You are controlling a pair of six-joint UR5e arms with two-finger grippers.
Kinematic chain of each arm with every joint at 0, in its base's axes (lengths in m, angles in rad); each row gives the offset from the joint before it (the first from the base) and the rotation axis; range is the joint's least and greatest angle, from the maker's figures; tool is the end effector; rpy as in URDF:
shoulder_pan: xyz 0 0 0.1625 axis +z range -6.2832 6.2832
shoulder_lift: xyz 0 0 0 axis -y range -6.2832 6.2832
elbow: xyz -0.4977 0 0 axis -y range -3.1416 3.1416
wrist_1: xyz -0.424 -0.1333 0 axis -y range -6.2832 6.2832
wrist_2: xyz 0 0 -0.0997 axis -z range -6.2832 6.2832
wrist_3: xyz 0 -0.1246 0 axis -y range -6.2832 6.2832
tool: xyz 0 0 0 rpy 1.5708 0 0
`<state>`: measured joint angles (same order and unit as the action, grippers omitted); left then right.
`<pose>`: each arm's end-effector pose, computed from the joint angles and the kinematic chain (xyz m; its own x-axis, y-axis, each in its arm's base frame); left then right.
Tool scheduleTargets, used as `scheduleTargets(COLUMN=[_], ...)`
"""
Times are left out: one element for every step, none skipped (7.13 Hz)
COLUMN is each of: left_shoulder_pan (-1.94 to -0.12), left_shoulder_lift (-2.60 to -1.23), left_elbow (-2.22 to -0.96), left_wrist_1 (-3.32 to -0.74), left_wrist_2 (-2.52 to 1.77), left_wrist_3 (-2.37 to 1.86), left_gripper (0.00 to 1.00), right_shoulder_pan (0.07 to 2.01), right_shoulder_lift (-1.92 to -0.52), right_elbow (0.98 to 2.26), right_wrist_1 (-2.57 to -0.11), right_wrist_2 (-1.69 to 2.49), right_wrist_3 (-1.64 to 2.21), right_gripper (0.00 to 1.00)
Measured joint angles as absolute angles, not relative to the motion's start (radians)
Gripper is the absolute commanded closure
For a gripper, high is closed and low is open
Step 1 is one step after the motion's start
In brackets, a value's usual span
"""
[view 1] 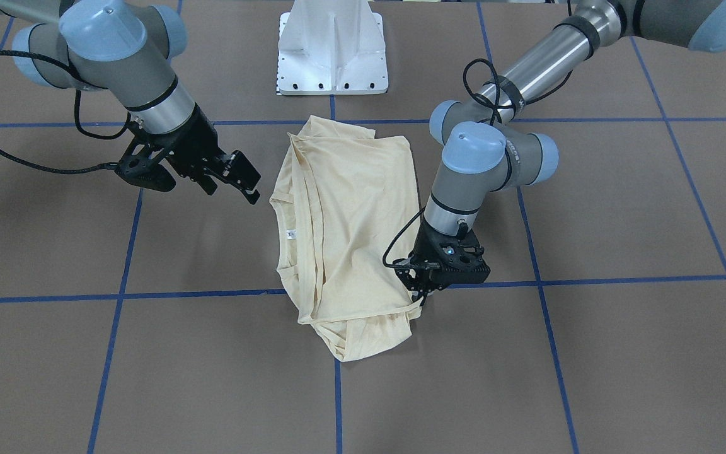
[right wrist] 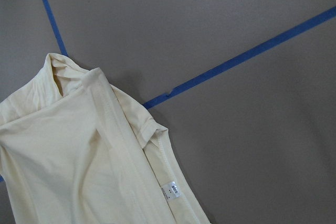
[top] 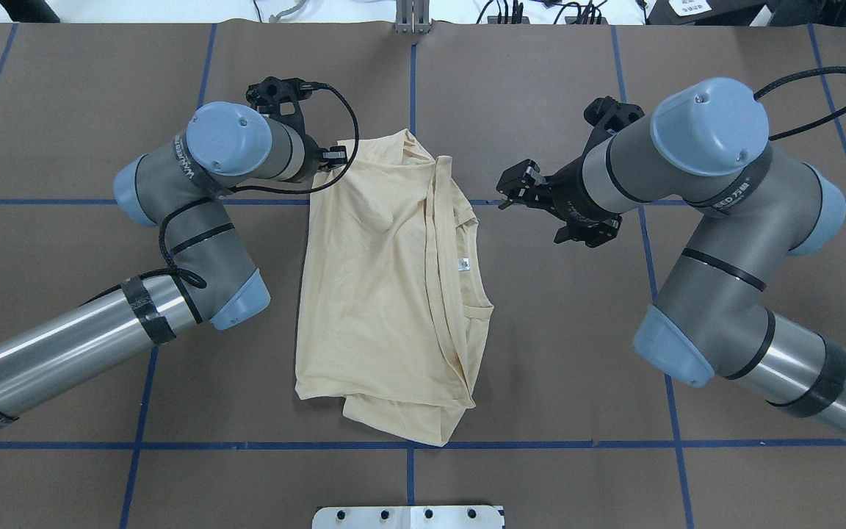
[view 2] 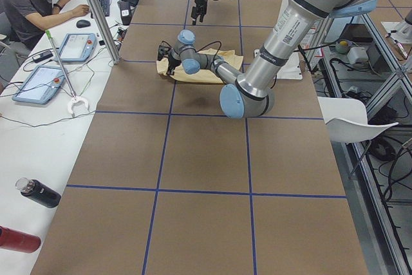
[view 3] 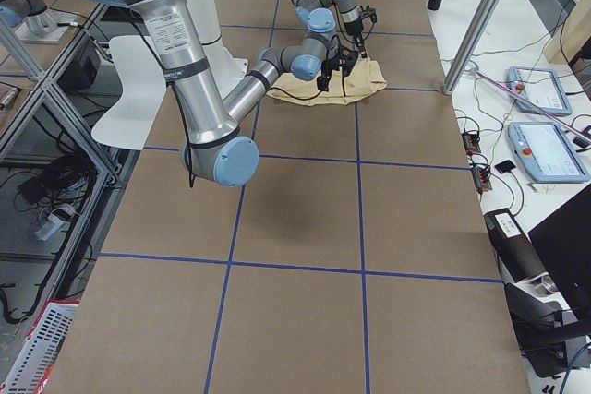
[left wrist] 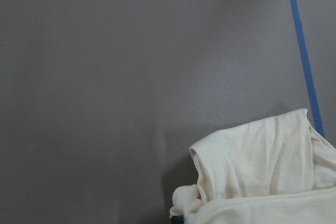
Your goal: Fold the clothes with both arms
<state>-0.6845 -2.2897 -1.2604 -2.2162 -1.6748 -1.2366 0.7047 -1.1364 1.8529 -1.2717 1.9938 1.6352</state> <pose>0.6009 -0.6458 0.3432 0.5450 -0.0237 -0.8381 0.4024 0.8843 0.2367 -0.4635 -0.5020 0.3107 0.3798 0.4000 0.8341 -0.3501 0.8968 -0.2706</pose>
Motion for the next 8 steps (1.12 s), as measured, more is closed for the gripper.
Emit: scheduleTargets(left_shoulder_pan=[-0.689,-0.692,-0.694,-0.700,-0.707,-0.715,-0.724,-0.736], left_shoulder_lift=[-2.297,-2.300,-2.300,-2.301,-2.301,-2.301,-2.300,-2.297], left_elbow=[-1.238,-1.227,-1.222,-1.221,-1.220,-1.222,-1.228,-1.242], left_wrist_1=[-2.239,-2.249,-2.253,-2.255,-2.256,-2.256,-2.259,-2.261], left_wrist_2=[-1.659,-1.648,-1.644,-1.642,-1.642,-1.641,-1.642,-1.644], left_wrist_3=[-1.234,-1.229,-1.222,-1.217,-1.215,-1.215,-1.215,-1.215], left_gripper=[1.00,1.00,0.89,0.29,0.01,0.01,0.00,0.00], right_shoulder_pan=[0.705,0.705,0.706,0.706,0.706,0.705,0.704,0.703], right_shoulder_lift=[-1.141,-1.145,-1.146,-1.147,-1.147,-1.147,-1.147,-1.146], right_elbow=[1.850,1.849,1.849,1.849,1.847,1.844,1.836,1.825], right_wrist_1=[-1.272,-1.272,-1.272,-1.272,-1.272,-1.272,-1.272,-1.272], right_wrist_2=[1.993,1.993,1.993,1.992,1.986,1.975,1.965,1.951], right_wrist_3=[1.635,1.634,1.634,1.633,1.620,1.587,1.551,1.516], right_gripper=[0.00,0.00,0.00,0.00,0.00,0.00,0.00,0.00])
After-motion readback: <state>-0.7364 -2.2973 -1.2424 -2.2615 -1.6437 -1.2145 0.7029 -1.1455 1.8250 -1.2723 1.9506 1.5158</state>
